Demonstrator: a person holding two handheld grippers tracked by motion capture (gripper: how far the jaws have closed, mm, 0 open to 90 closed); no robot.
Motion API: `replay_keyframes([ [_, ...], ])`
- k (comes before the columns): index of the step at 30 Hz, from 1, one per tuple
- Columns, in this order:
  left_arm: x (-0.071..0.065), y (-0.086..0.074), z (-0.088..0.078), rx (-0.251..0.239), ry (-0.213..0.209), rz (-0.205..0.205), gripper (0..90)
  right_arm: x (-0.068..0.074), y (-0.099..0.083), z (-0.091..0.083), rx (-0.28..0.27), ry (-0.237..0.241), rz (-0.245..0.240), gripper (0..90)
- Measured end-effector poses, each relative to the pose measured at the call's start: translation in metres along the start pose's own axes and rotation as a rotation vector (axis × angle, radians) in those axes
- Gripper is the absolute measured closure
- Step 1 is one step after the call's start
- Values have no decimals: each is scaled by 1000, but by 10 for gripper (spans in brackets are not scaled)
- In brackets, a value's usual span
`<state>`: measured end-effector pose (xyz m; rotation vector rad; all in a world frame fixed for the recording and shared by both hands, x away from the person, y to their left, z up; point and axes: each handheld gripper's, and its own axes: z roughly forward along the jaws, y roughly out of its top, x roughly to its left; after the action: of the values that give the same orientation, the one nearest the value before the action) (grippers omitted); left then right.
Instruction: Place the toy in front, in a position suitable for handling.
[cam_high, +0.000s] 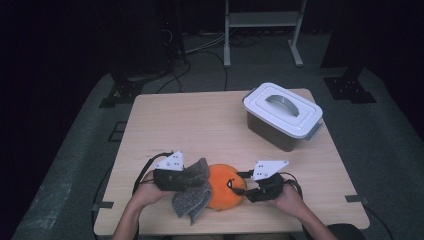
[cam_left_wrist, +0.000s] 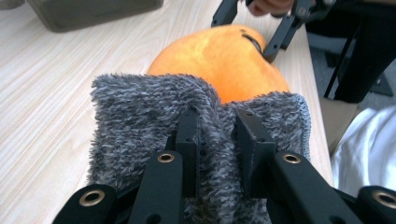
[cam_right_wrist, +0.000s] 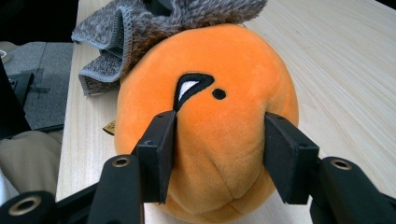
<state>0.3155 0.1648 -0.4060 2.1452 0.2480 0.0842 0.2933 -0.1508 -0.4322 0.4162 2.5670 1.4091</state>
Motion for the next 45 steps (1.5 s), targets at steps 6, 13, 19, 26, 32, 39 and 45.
replay_keyframes([
  [6,-14,20,12,-64,-27,55,730,6,4,3,-1,-3,-48,465],
  [13,-6,7,11,-36,-28,27,730,4,2,2,1,5,-56,473],
  [19,1,-3,3,-21,-6,-10,729,1,-2,-1,3,16,-38,474],
  [26,-6,2,9,-17,-26,28,730,-8,4,-6,-12,49,26,318],
  [32,-9,4,11,-23,-65,44,727,-7,5,2,-13,37,59,284],
  [39,-17,18,16,-45,-62,81,728,4,5,5,-11,34,8,380],
  [45,-10,10,12,-30,-57,49,727,4,2,3,-12,41,-5,405],
])
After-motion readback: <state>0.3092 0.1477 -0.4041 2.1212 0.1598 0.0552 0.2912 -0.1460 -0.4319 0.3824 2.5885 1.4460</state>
